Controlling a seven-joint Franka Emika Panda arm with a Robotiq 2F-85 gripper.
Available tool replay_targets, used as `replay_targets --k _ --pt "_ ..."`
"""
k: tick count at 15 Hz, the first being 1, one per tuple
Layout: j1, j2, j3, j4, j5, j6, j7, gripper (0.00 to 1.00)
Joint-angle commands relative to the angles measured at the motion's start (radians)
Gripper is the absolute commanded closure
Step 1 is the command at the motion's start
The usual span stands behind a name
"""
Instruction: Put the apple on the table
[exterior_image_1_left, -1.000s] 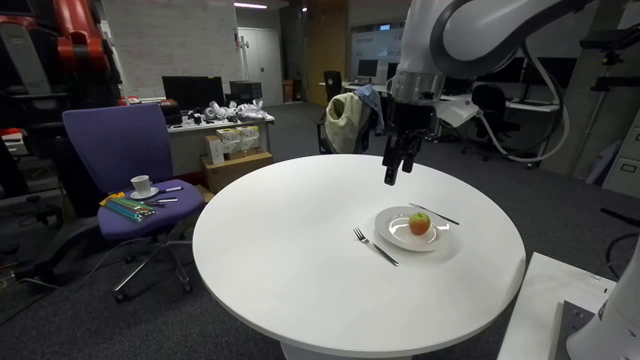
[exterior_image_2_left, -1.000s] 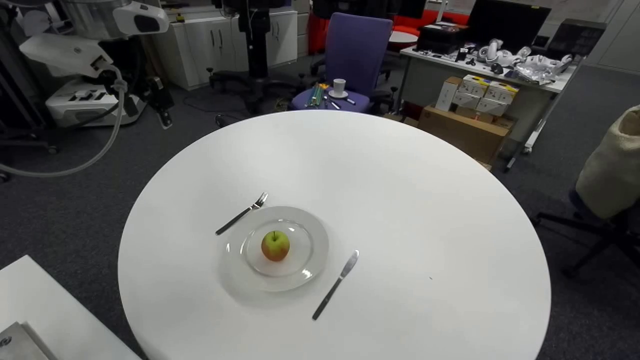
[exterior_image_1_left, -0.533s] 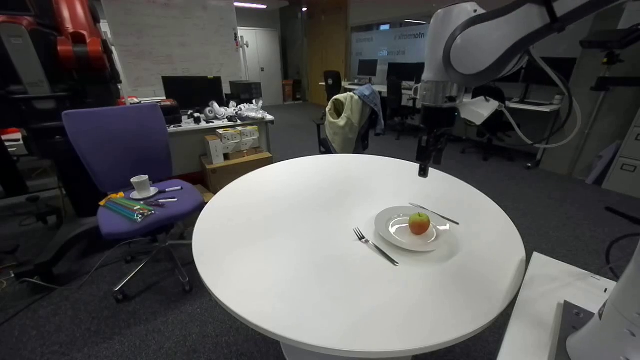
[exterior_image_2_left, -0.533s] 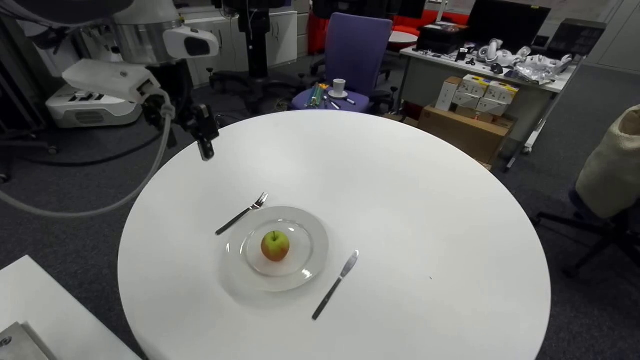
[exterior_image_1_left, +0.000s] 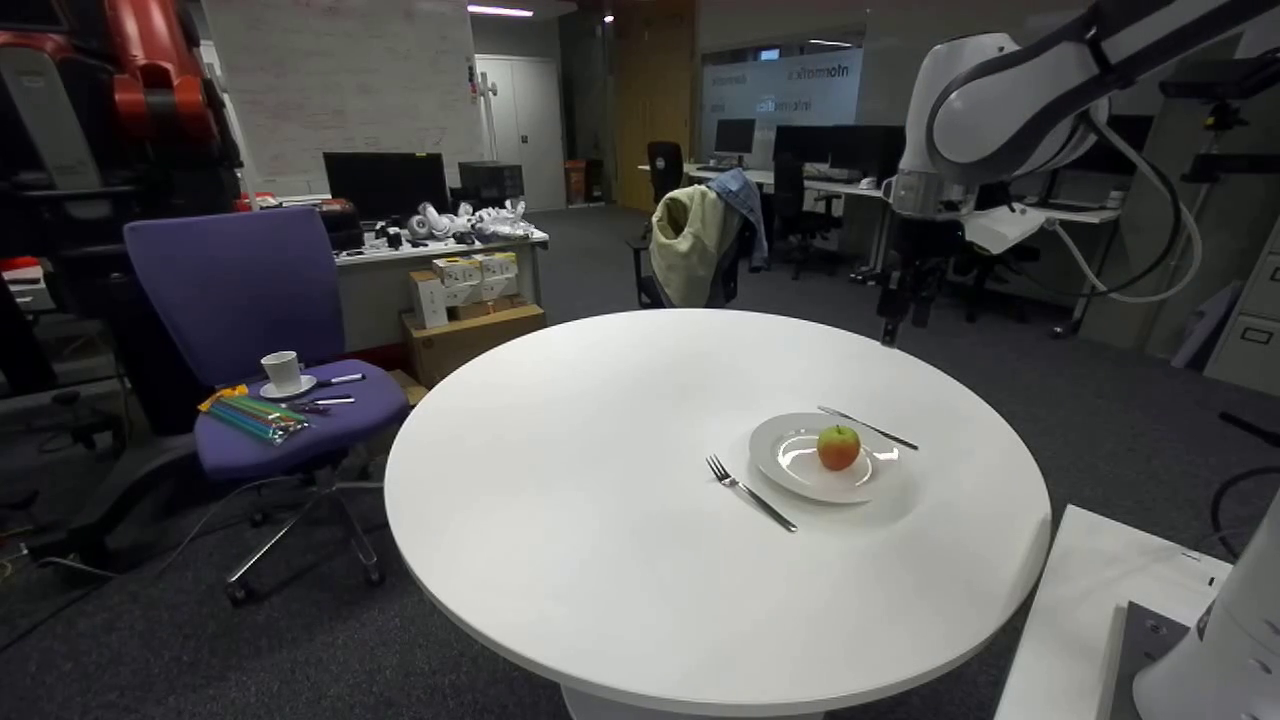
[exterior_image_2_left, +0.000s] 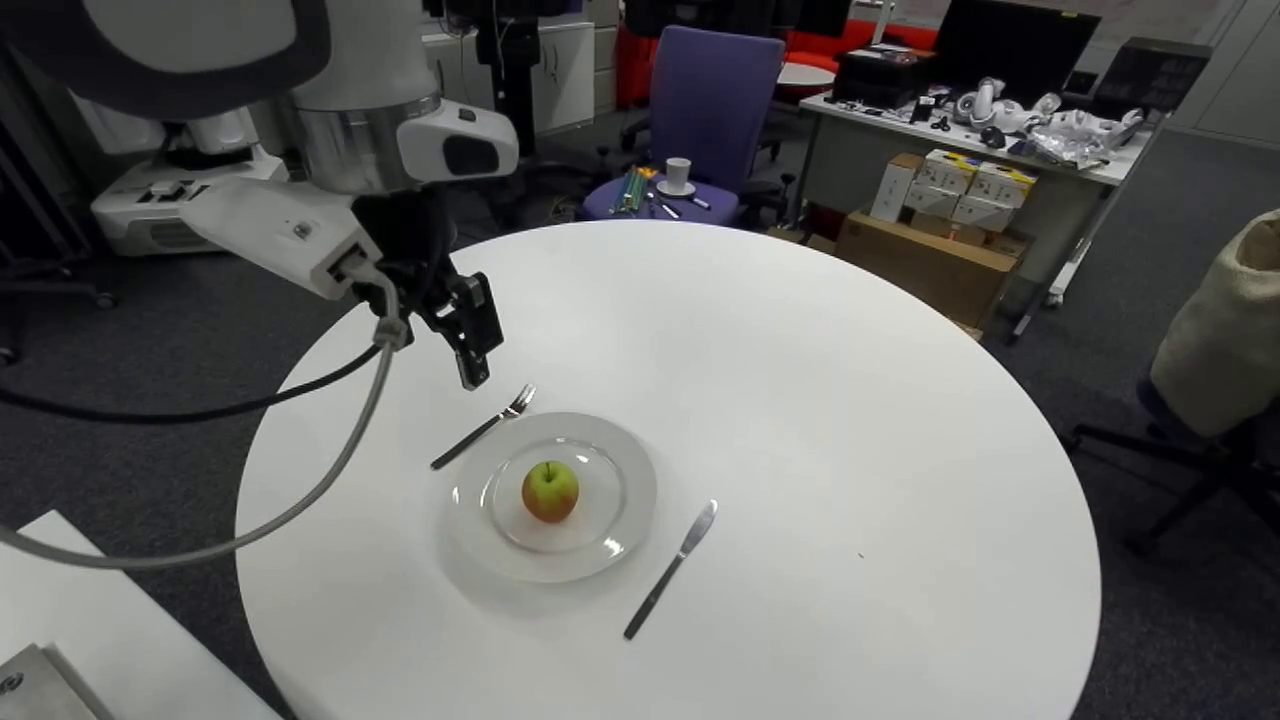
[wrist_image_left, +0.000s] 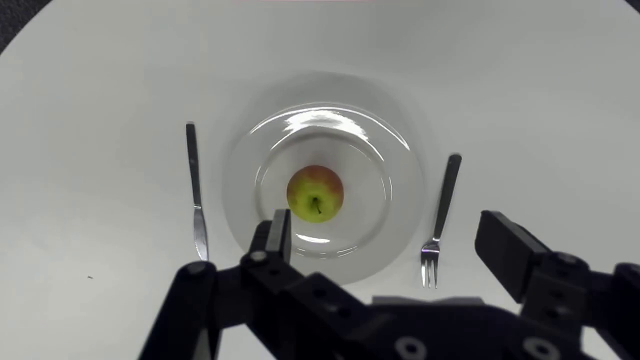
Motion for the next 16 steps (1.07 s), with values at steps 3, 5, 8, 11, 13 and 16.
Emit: replay_targets --k 3,5,8,11,13,16 --pt "-0.008 0.003 0.009 0.001 0.005 -0.001 -0.003 0.00" --pt "-0.008 0.005 0.009 0.001 0.005 -0.001 -0.003 0.00" --pt "-0.012 0.044 0.004 0.021 0.003 -0.006 -0.003 0.00" --pt "-0.040 0.104 0.000 0.032 -0.029 0.021 0.039 0.00" --pt "-0.058 0.144 -0.007 0.034 -0.033 0.036 0.054 0.00" --pt "-0.086 0.216 -0.017 0.044 -0.041 0.081 0.075 0.00"
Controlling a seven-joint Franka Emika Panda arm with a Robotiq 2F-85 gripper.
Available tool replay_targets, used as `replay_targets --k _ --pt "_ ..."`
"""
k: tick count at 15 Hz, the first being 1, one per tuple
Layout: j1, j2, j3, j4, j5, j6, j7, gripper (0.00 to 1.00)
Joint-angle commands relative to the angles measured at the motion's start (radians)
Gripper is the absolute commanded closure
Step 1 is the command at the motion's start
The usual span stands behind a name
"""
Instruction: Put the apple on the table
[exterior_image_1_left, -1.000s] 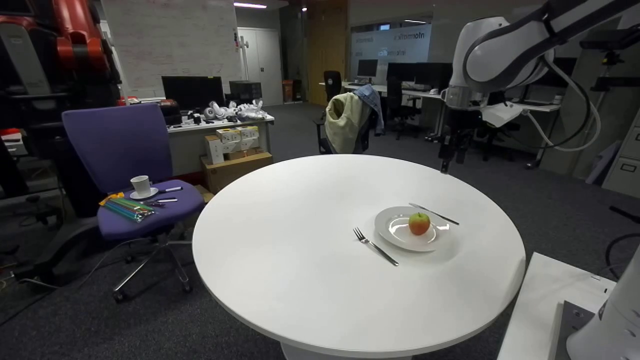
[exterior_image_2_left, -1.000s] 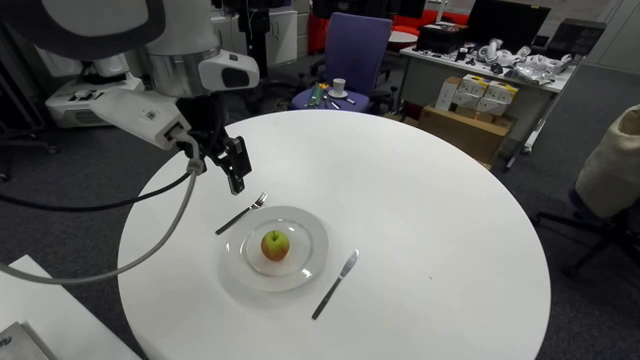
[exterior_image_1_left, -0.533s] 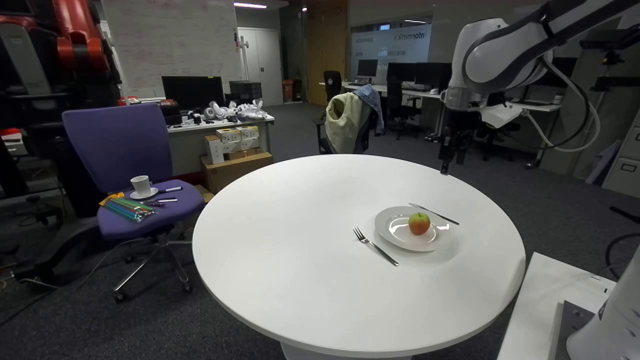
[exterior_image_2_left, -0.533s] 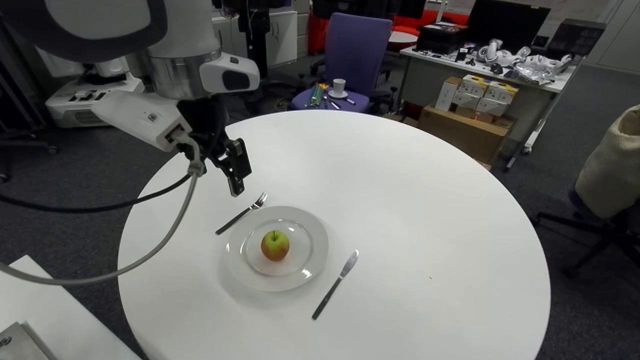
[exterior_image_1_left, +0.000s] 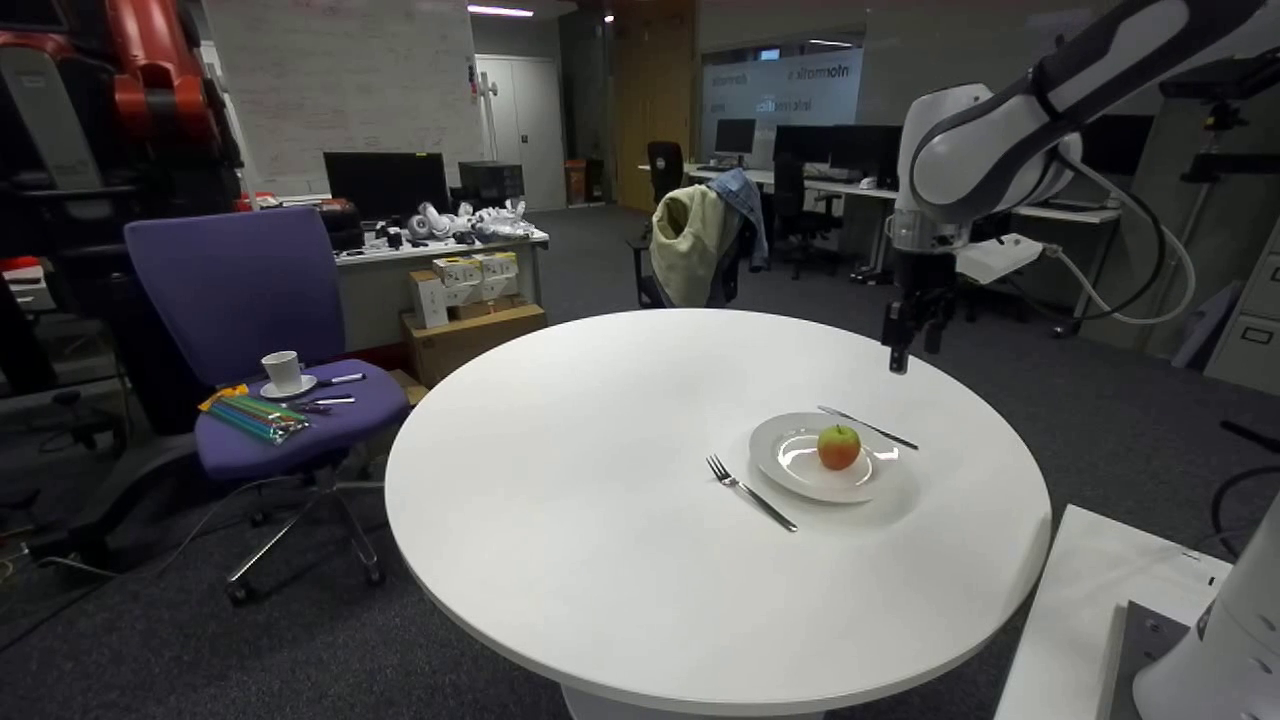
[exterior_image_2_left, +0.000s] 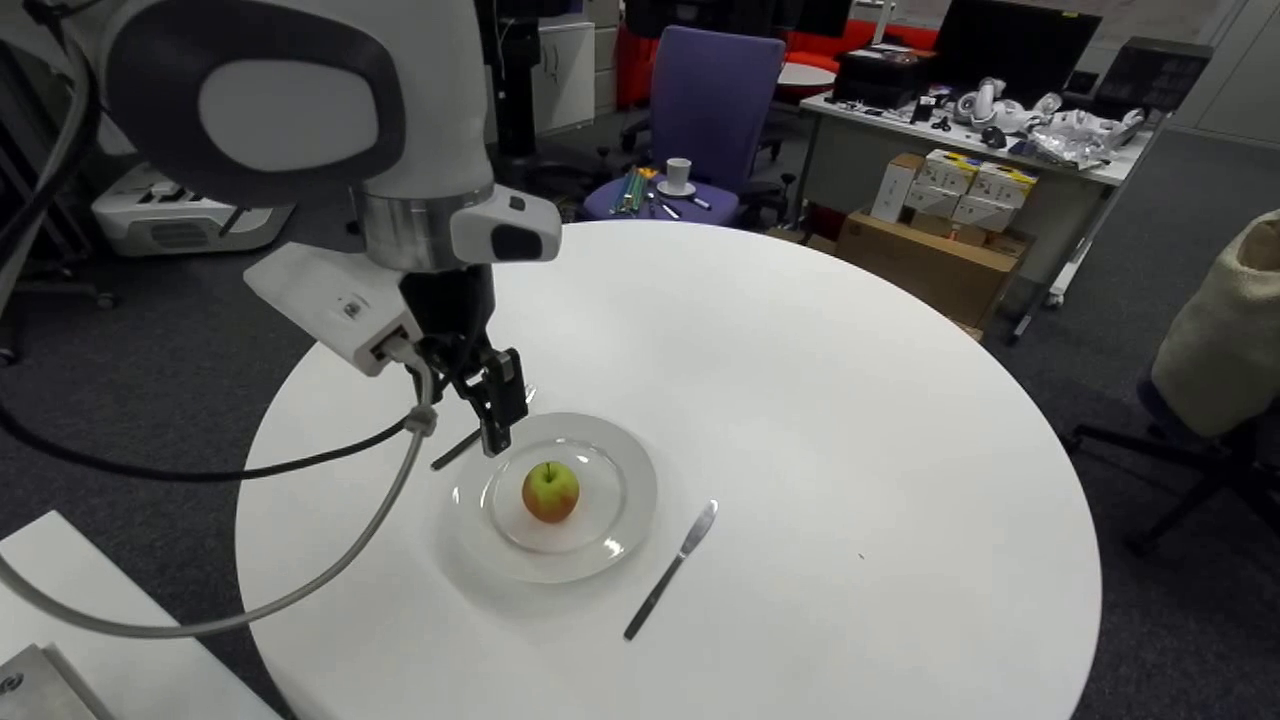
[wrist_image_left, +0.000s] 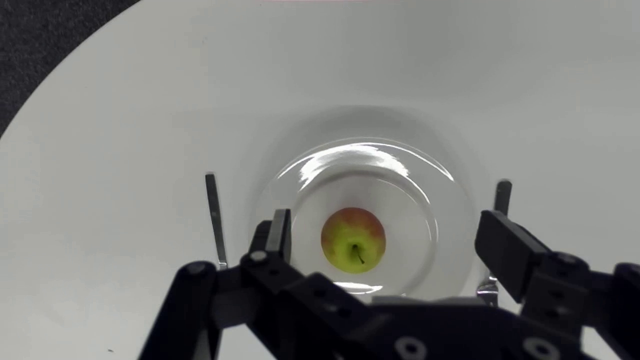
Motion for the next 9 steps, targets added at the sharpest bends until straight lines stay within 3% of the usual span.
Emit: replay_targets --k 1,6,9 --pt "-0.033 0.104 -0.010 0.037 -0.032 0.063 0.038 0.00" --pt "-0.057 0.240 -0.024 0.066 -0.086 0.181 0.079 0.00" --pt "-0.049 0.315 -0.032 0.102 -0.049 0.211 0.066 0.00"
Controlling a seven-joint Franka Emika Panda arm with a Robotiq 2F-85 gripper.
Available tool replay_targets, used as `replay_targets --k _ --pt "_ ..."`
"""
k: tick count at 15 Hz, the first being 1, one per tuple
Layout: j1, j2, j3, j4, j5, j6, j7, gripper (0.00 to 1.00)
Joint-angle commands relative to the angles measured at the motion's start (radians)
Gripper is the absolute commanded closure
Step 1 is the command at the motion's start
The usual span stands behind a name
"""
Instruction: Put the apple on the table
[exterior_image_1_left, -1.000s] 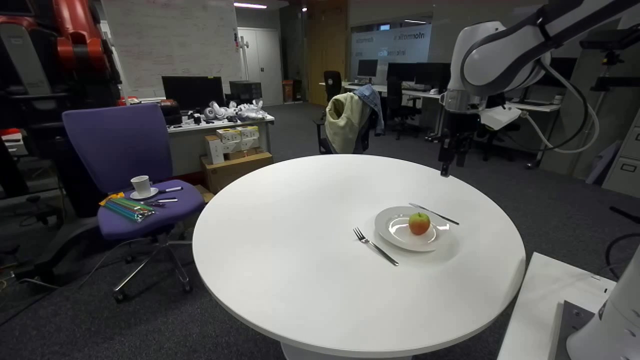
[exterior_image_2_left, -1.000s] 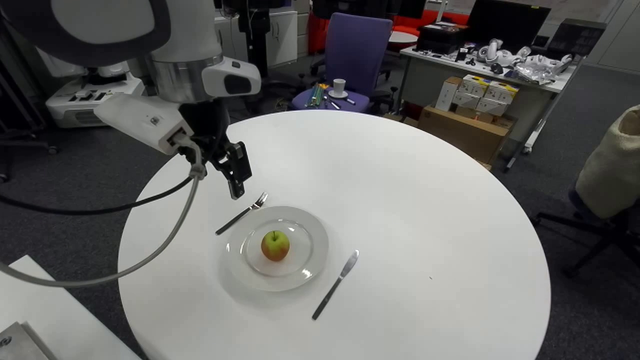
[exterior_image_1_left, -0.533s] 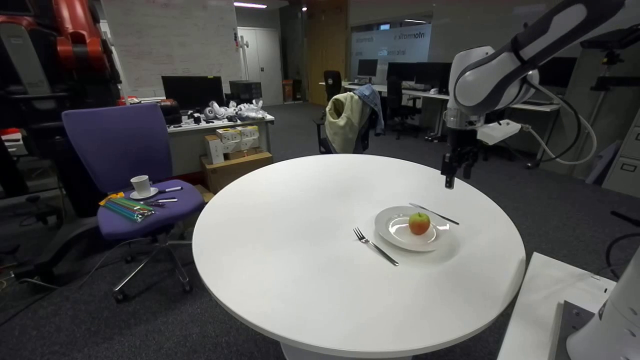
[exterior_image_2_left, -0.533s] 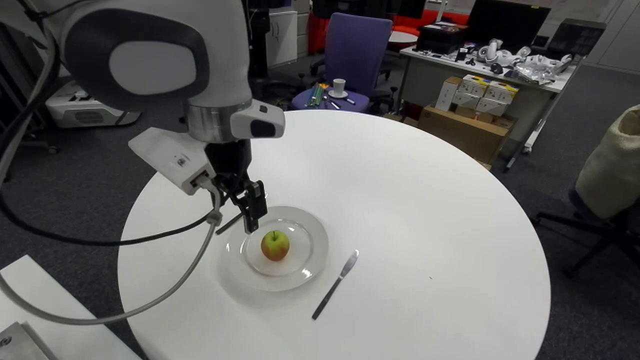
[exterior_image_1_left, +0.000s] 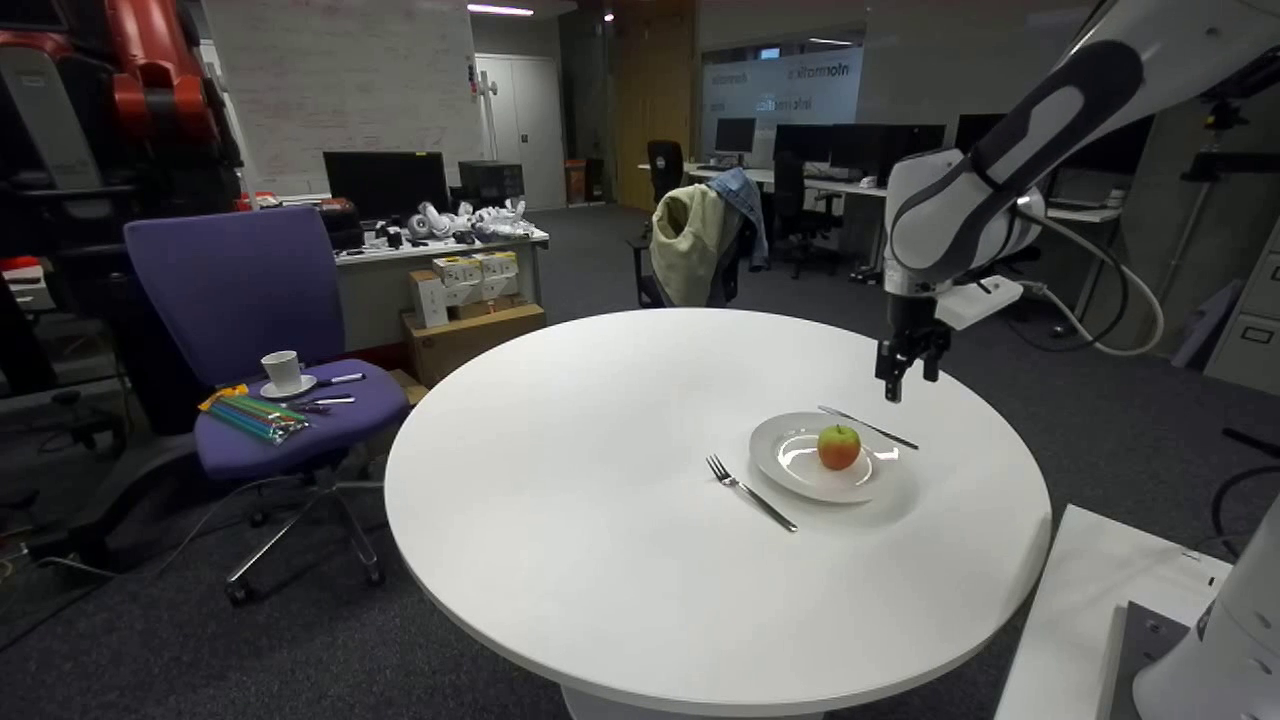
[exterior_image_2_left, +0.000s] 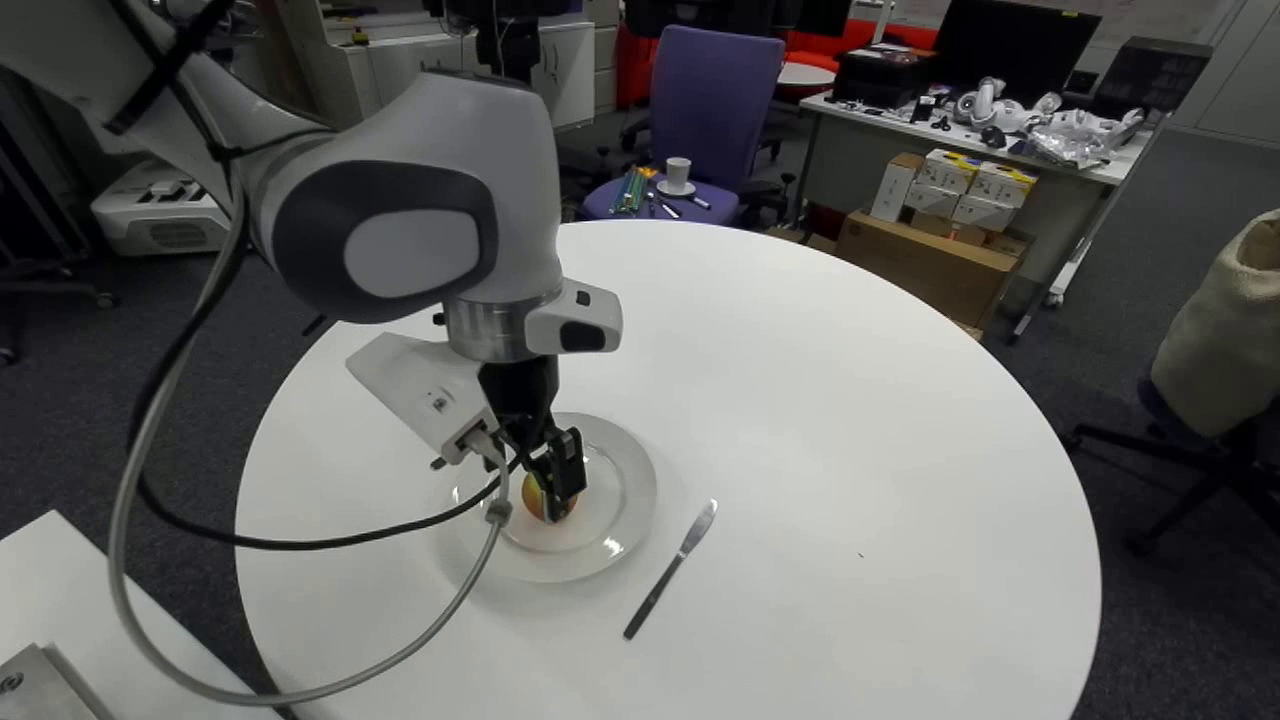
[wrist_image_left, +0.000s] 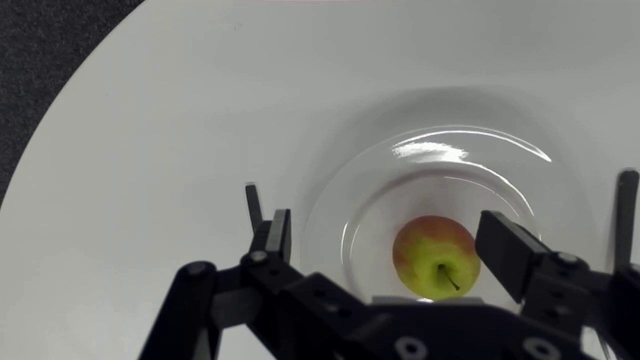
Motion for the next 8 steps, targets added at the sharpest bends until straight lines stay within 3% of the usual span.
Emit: replay_targets --k 1,8 --pt "-0.002 0.094 -0.001 0.065 0.036 0.039 -0.017 0.00" --pt "0.006 0.174 0.064 0.150 0.281 0.043 -0.156 0.00"
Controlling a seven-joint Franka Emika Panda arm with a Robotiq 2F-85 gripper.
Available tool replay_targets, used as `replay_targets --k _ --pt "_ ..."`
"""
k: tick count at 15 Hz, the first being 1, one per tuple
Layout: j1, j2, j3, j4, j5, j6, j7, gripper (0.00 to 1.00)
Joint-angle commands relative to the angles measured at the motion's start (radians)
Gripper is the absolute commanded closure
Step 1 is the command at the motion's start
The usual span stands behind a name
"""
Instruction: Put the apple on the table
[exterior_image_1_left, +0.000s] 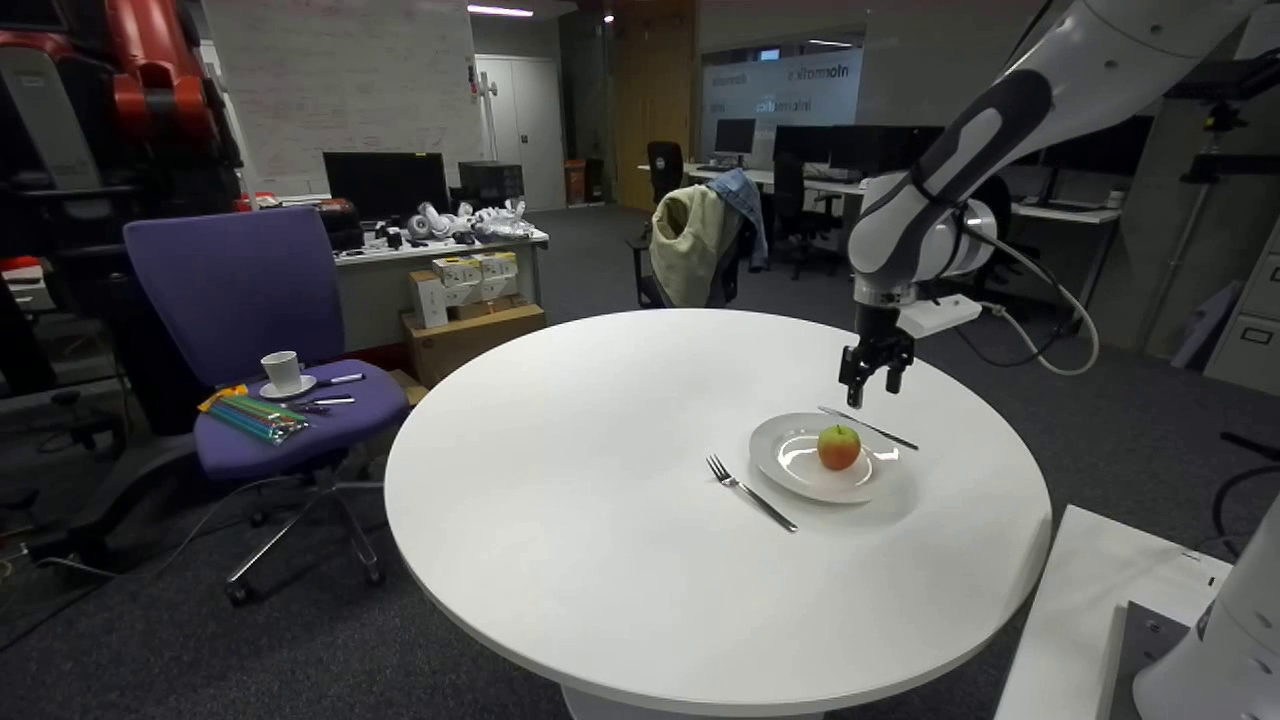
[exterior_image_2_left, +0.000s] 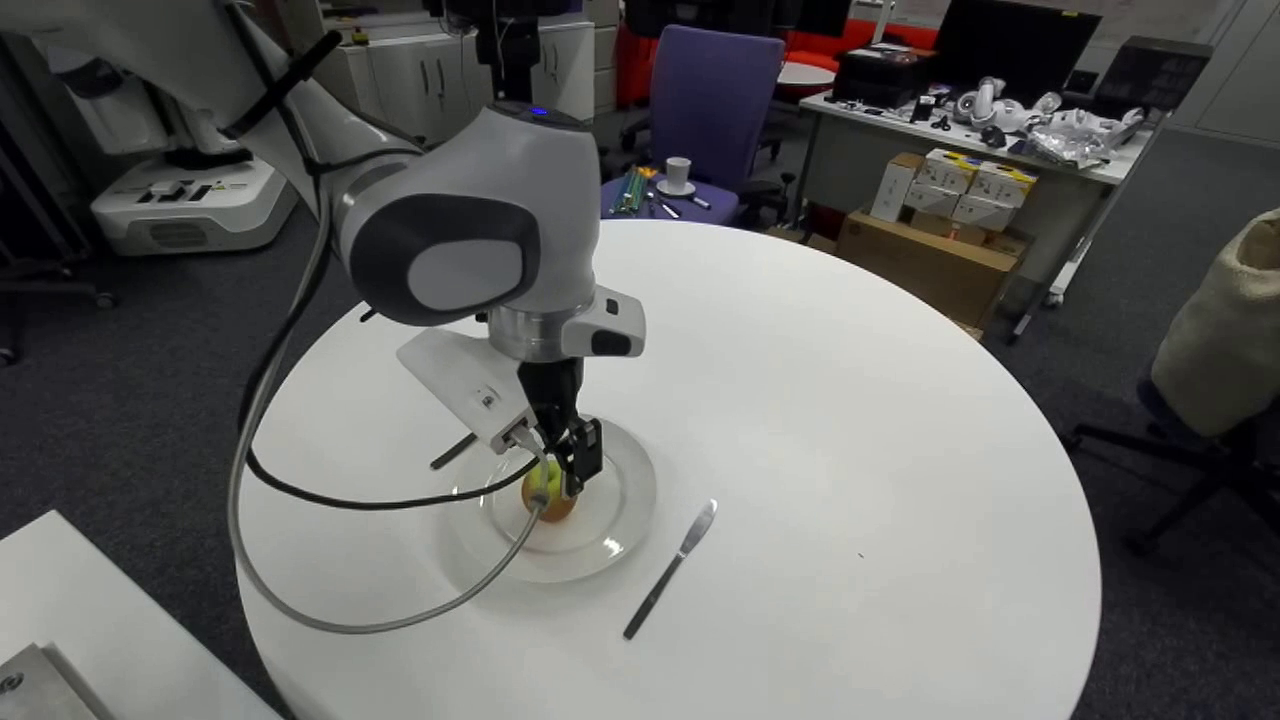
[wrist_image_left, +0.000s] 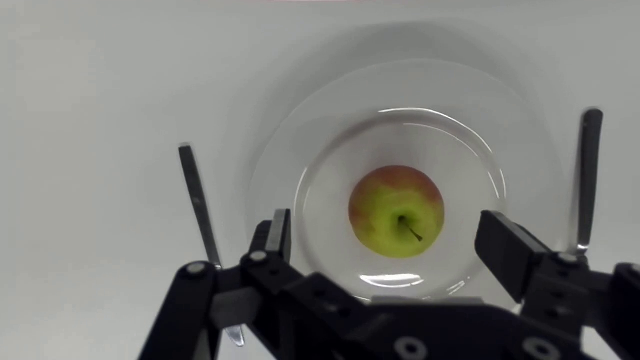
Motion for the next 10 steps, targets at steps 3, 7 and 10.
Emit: replay_targets --k 3,7,10 --pt "0.004 0.054 0.048 0.058 0.091 0.011 -0.063 0.00" --pt "0.007 0.102 0.065 0.068 0.082 0.018 -0.055 0.00" --pt "0.003 0.125 0.060 0.063 0.059 0.019 -0.054 0.00"
